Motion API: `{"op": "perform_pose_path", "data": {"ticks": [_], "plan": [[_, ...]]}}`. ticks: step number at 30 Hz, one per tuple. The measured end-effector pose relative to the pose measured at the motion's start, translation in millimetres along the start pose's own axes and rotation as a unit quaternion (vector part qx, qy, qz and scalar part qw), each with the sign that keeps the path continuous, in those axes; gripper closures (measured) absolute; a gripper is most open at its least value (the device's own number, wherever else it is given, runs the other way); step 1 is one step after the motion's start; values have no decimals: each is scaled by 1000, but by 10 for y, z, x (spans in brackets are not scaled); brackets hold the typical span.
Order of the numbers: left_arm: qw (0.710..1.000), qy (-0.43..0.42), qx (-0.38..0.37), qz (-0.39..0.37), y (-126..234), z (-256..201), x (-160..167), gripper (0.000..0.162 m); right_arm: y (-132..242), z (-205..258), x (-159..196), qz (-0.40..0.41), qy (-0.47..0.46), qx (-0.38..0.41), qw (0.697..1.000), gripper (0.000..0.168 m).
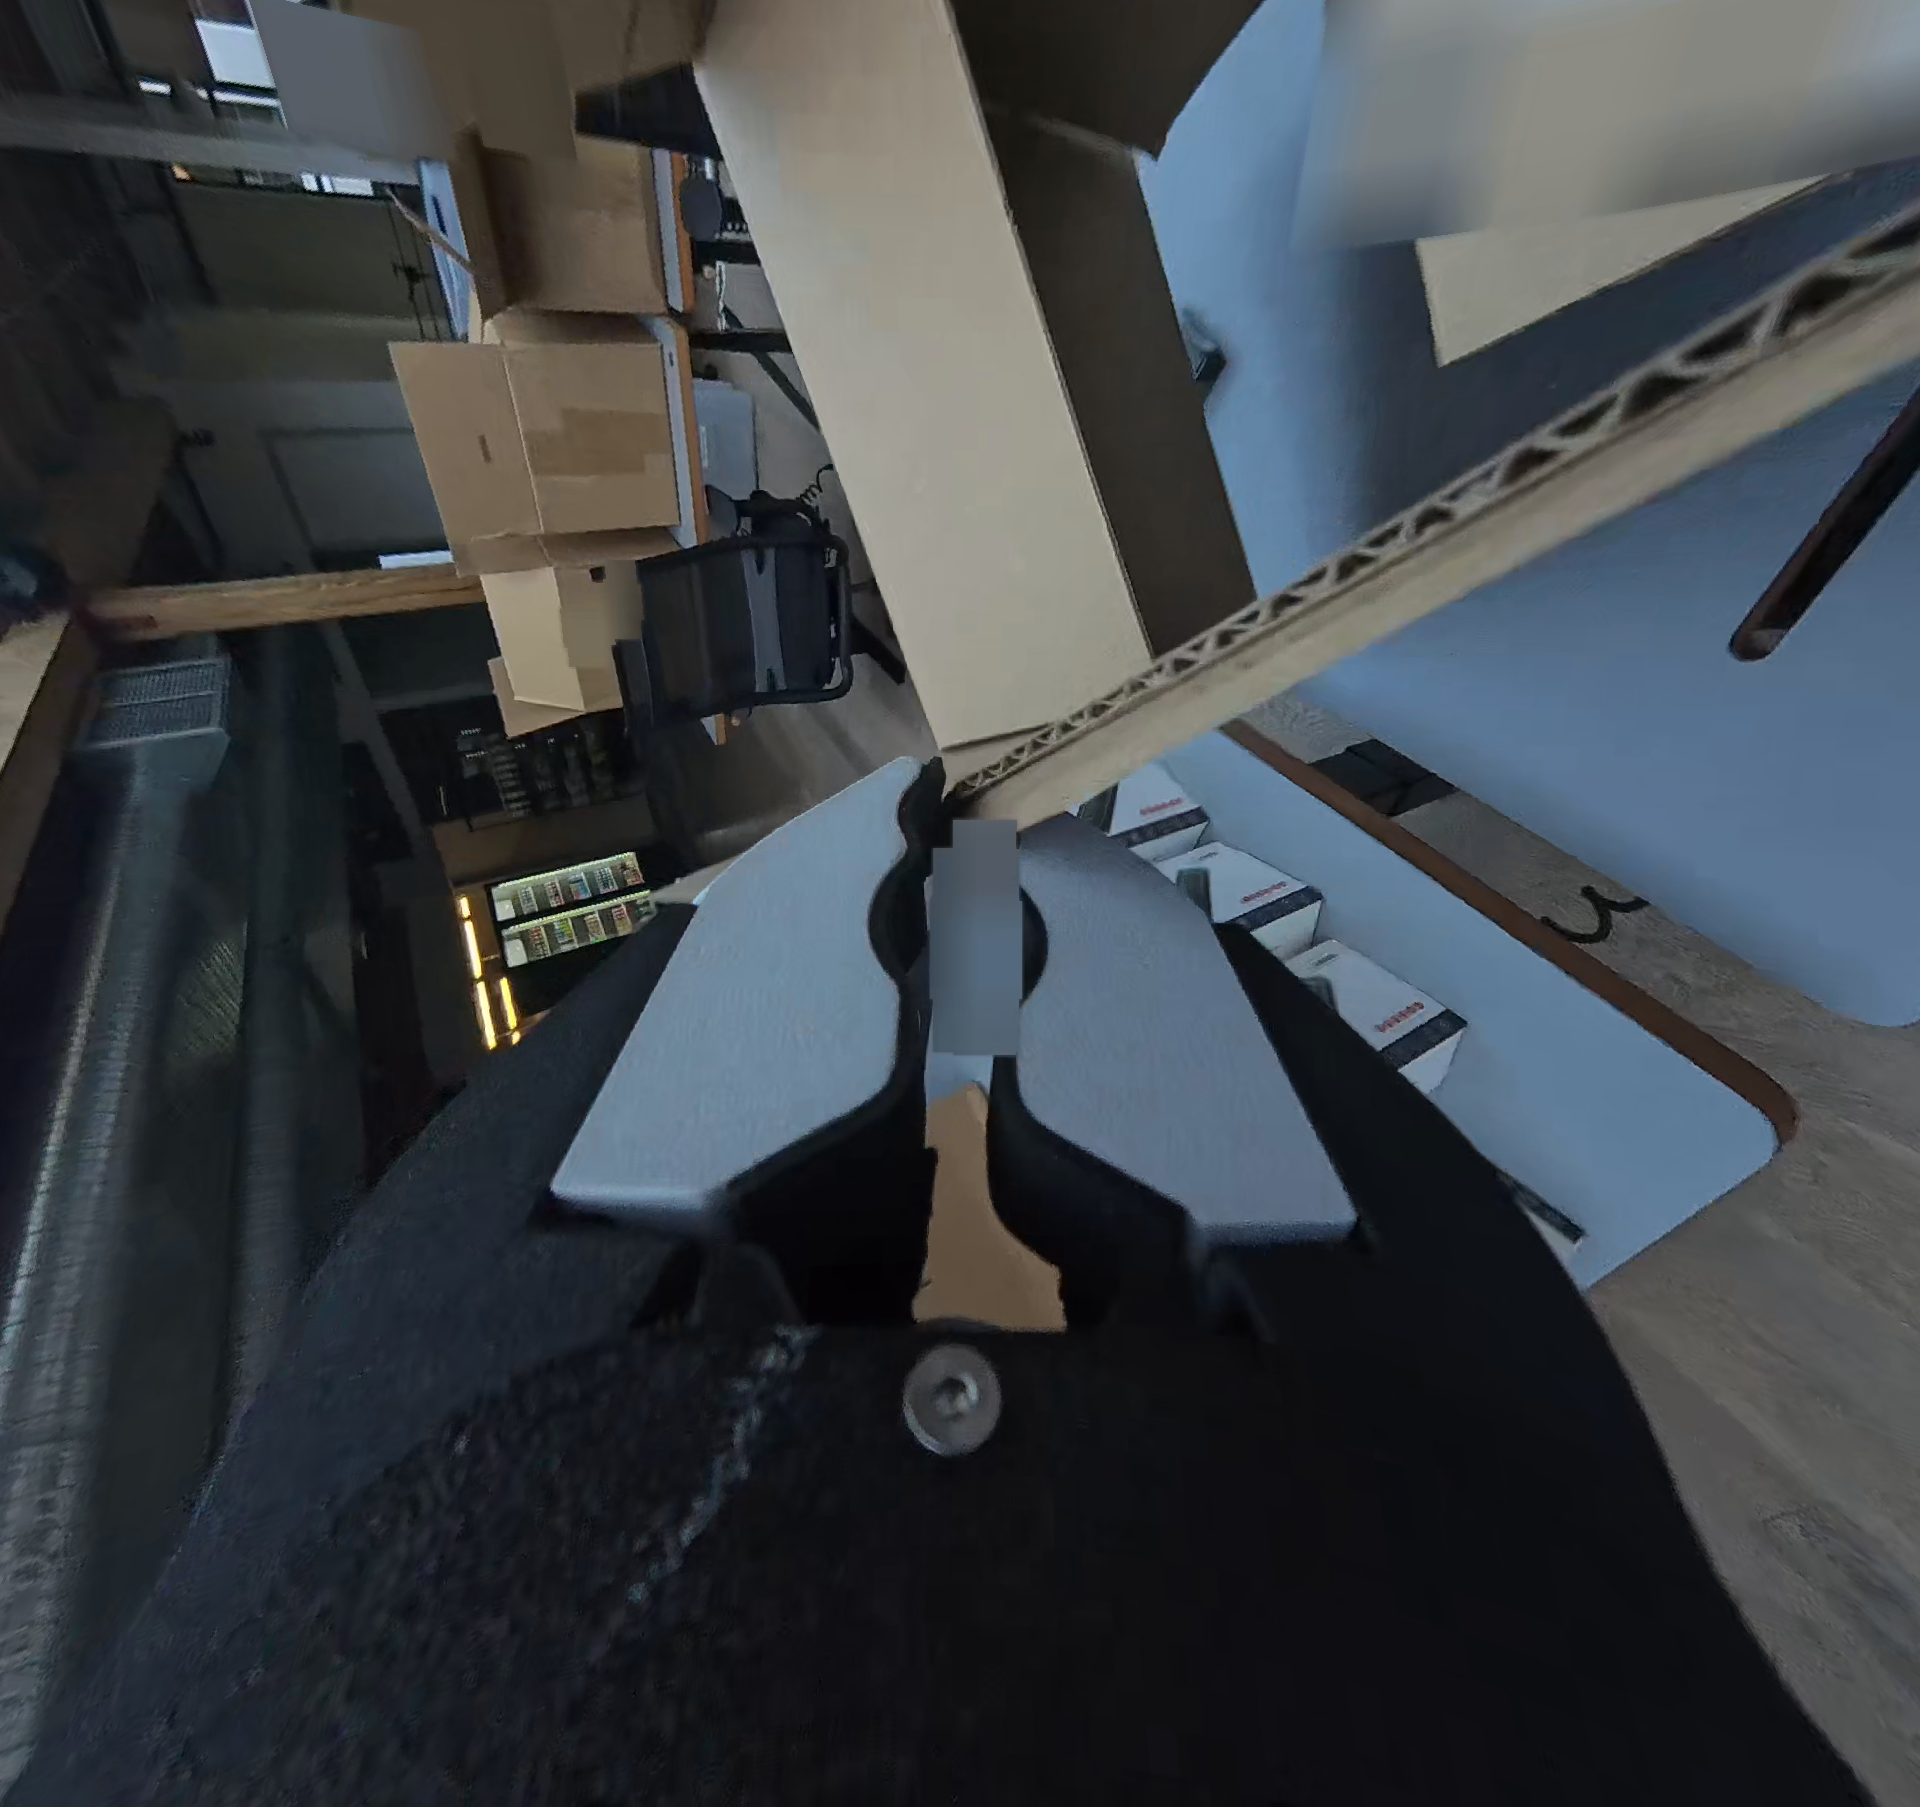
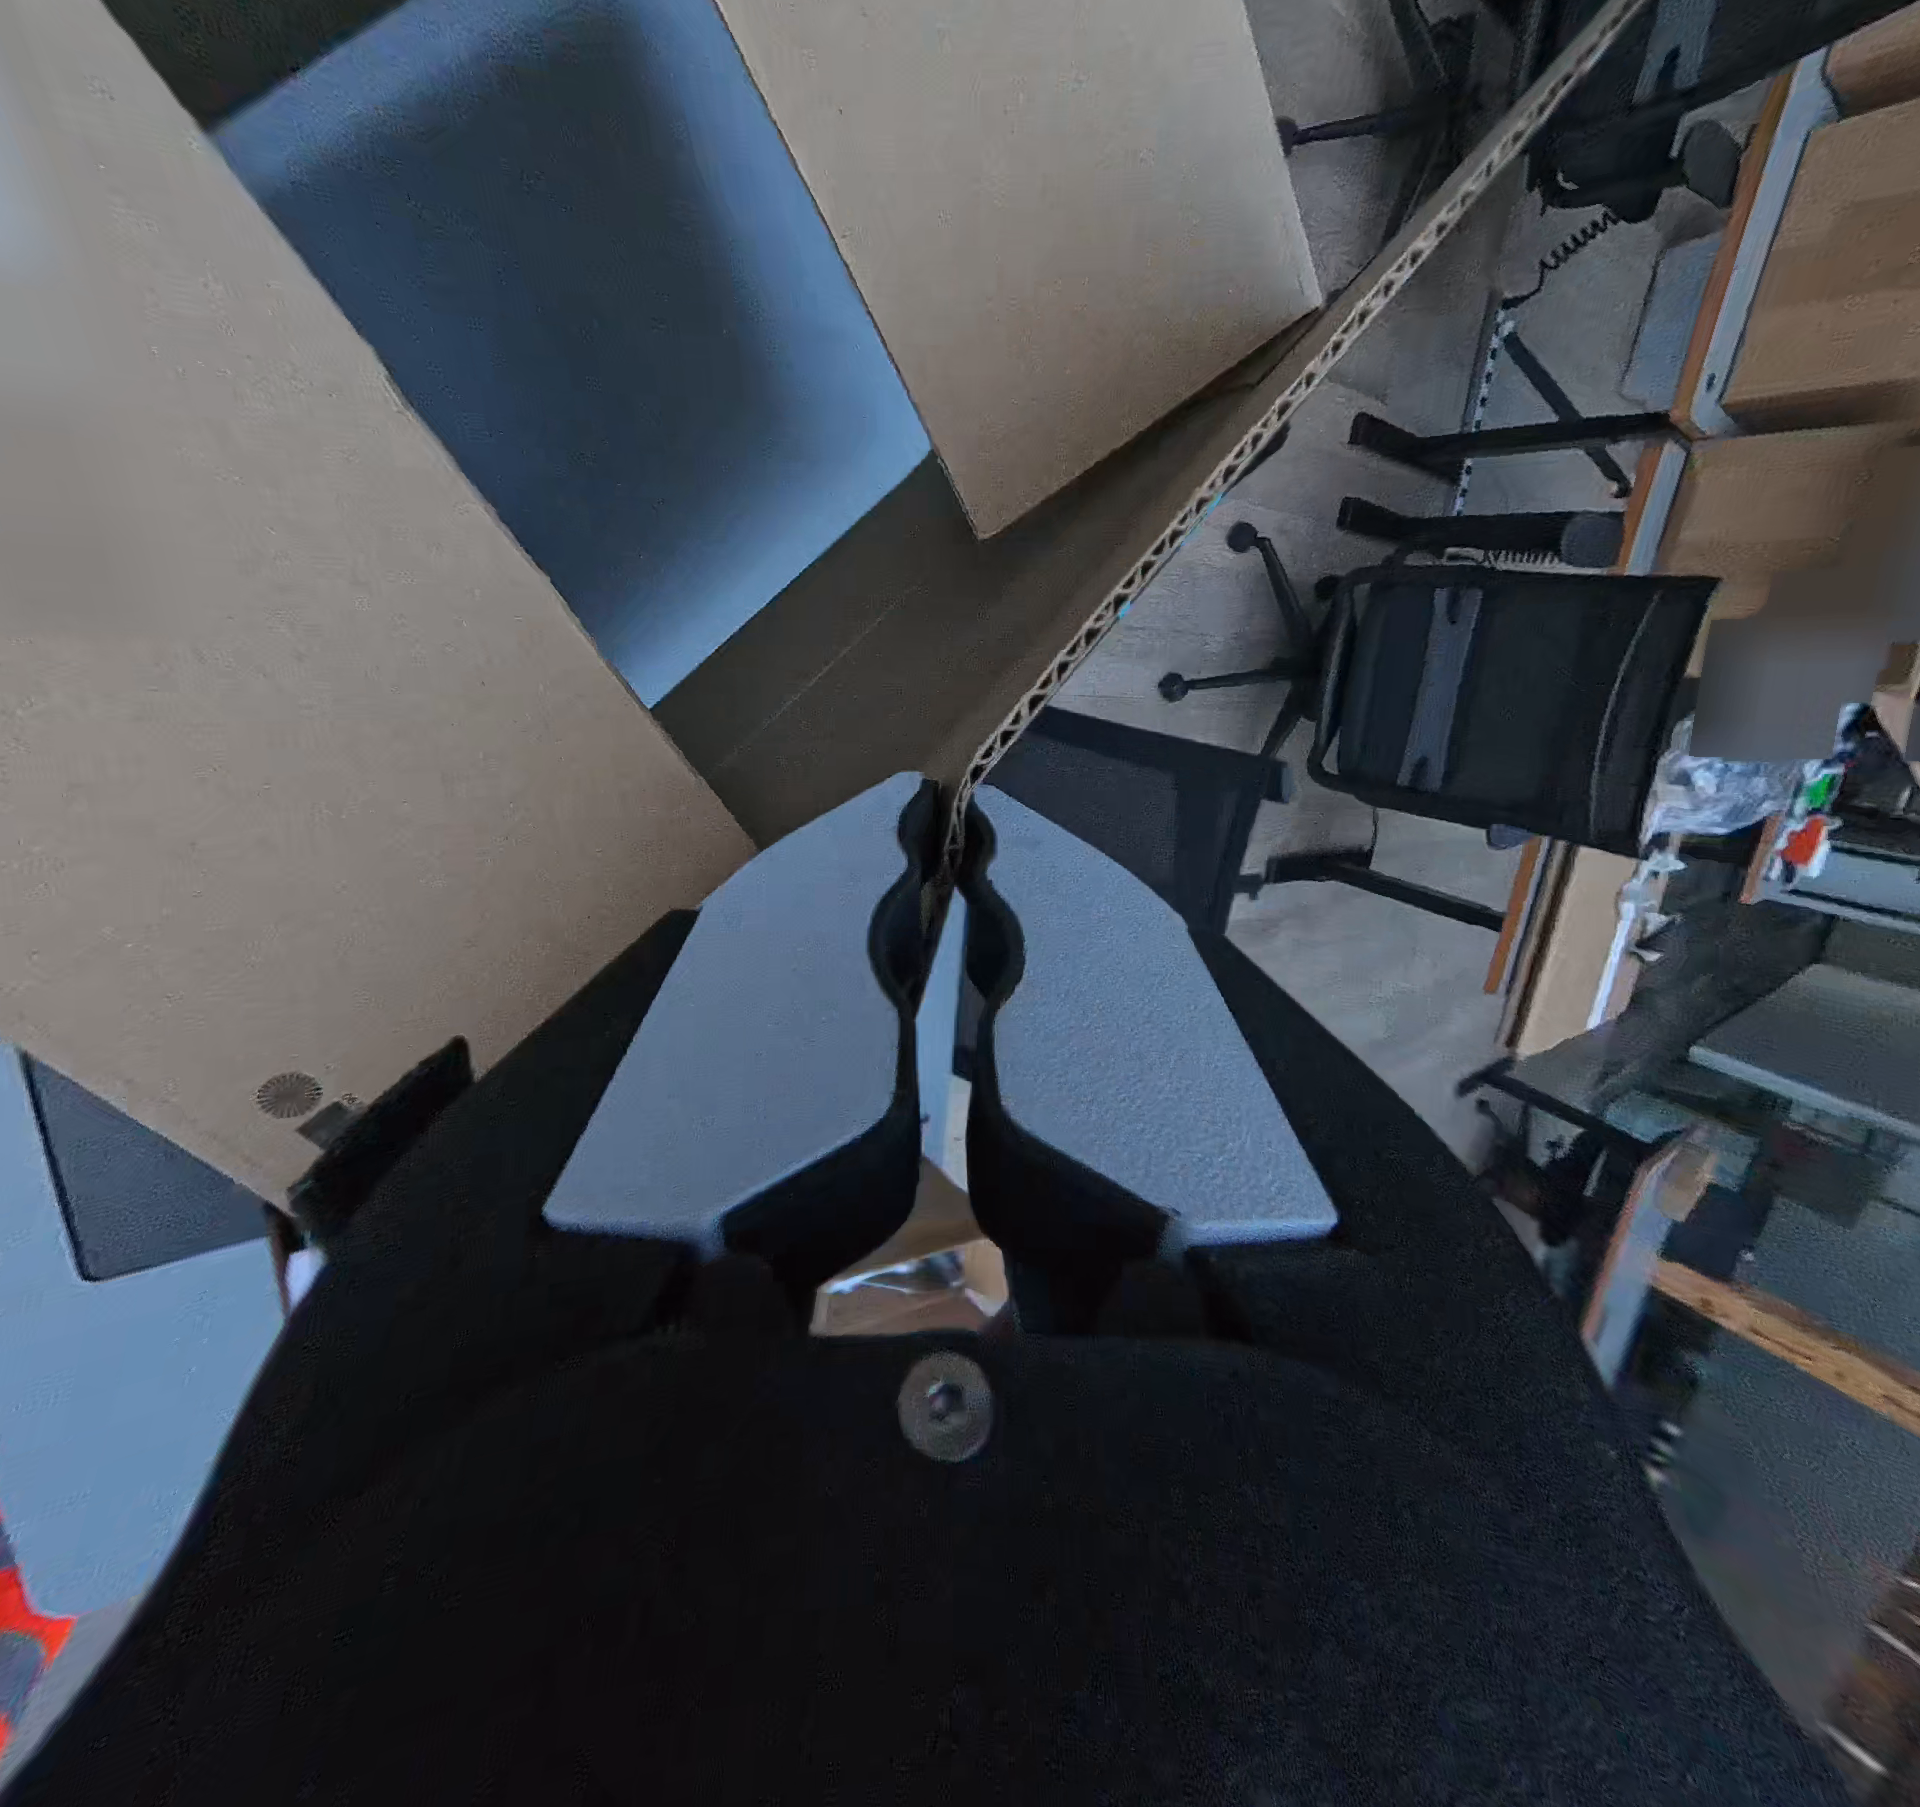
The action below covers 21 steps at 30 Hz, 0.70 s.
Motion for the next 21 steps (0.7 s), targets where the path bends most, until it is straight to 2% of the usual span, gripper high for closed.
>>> {"op": "perform_pose_path", "data": {"ticks": [2,4,6,10,13,15,16,18,21], "plan": [[997,-51,-38,36,-237,56,142,157,96,-19,175,13,-122,-15,992,167],[993,-86,-73,34,-419,133,144,158,17,52,397,39,-227,-41,972,166],[994,-92,-55,-4,-568,143,-57,158,-159,193,555,49,-262,-55,962,165],[986,-149,-63,-40,-680,175,-504,158,-389,465,582,58,-283,-113,951,139],[983,-156,-64,-67,-708,163,-616,160,-324,331,422,34,-227,-80,970,115],[983,-150,-68,-83,-720,152,-631,160,-150,229,29,-44,-142,-47,988,112],[983,-148,-71,-85,-723,152,-629,160,-48,296,-206,-76,-80,-60,992,115],[983,-140,-73,-96,-721,147,-629,160,101,665,-622,-114,46,-153,981,110],[983,-130,-82,-104,-705,132,-593,159,27,1329,-1008,-118,137,-314,932,103]]}}
Point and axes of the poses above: each gripper's, where its closed fingertips meet, y back along the fingers, x out of its underside, z = x × y across the jaws, the point moved 3 cm from there along y, back along the fingers, and after that the axes turned 14 degrees about x, right-handed, at the moved point
